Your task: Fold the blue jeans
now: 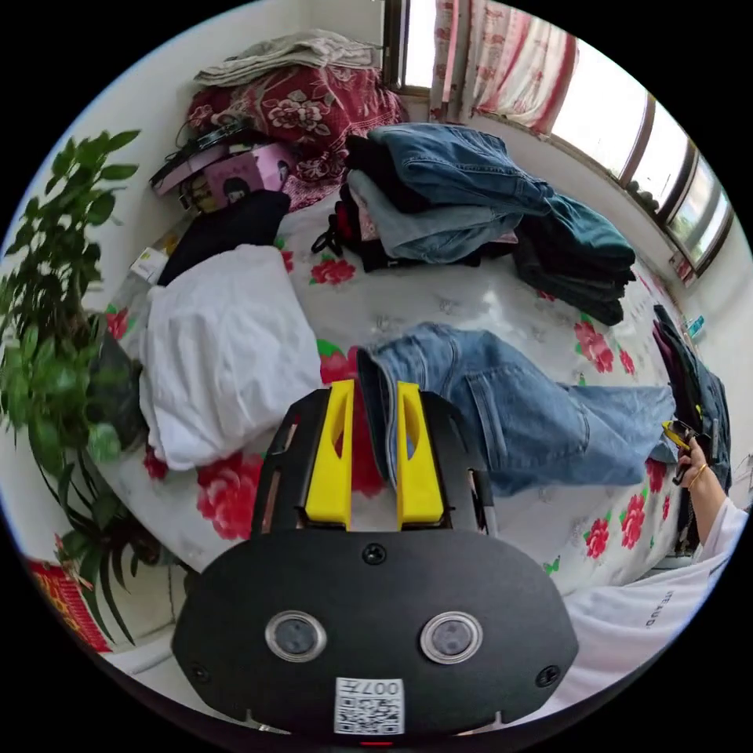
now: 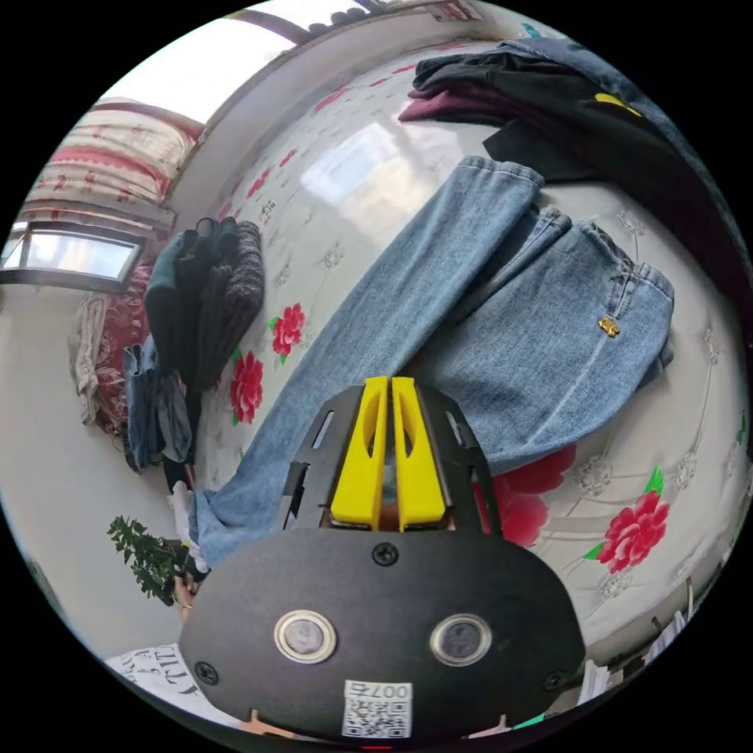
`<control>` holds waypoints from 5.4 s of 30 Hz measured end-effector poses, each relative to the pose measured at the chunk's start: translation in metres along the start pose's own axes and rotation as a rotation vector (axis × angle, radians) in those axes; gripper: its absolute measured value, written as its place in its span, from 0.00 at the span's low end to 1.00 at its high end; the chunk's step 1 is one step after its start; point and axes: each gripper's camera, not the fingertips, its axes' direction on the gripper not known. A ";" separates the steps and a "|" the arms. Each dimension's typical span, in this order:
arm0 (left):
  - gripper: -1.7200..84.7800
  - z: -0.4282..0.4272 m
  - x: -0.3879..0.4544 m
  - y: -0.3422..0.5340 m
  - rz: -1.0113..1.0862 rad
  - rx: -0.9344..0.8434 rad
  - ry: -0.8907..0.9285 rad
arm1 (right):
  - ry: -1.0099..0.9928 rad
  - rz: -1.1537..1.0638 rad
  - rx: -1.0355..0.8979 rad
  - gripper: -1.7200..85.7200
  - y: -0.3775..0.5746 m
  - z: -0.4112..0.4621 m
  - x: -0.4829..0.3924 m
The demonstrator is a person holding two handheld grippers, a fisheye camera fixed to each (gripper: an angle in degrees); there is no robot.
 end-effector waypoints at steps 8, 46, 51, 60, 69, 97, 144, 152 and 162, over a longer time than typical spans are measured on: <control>0.15 0.036 -0.001 0.048 -0.047 -0.188 0.167 | -0.003 0.041 -0.020 0.03 -0.006 -0.012 0.023; 0.08 0.001 -0.104 0.168 0.030 -0.577 0.250 | -0.009 0.034 0.068 0.10 0.199 -0.240 0.176; 0.08 0.006 -0.091 0.166 0.025 -0.579 0.192 | -0.124 0.149 -0.012 0.08 0.168 -0.191 0.201; 0.08 0.028 -0.056 0.181 0.024 -0.608 0.137 | 0.118 -0.435 0.199 0.05 0.197 -0.281 0.052; 0.09 -0.012 -0.062 0.185 0.017 -0.525 0.139 | 0.442 -0.346 0.086 0.11 0.178 -0.232 0.037; 0.01 0.189 0.116 -0.079 0.448 -0.410 0.046 | 0.481 -1.055 -0.058 0.03 -0.012 -0.015 -0.219; 0.02 0.237 0.105 -0.085 0.188 -0.395 -0.110 | 0.151 -0.377 0.120 0.13 -0.123 -0.105 0.016; 0.08 0.163 0.095 -0.045 0.075 -0.221 -0.163 | 0.284 -0.475 -0.054 0.16 -0.161 -0.005 -0.062; 0.09 0.131 0.066 0.055 -0.078 -0.258 -0.057 | 0.250 -0.426 0.055 0.02 -0.141 -0.043 -0.034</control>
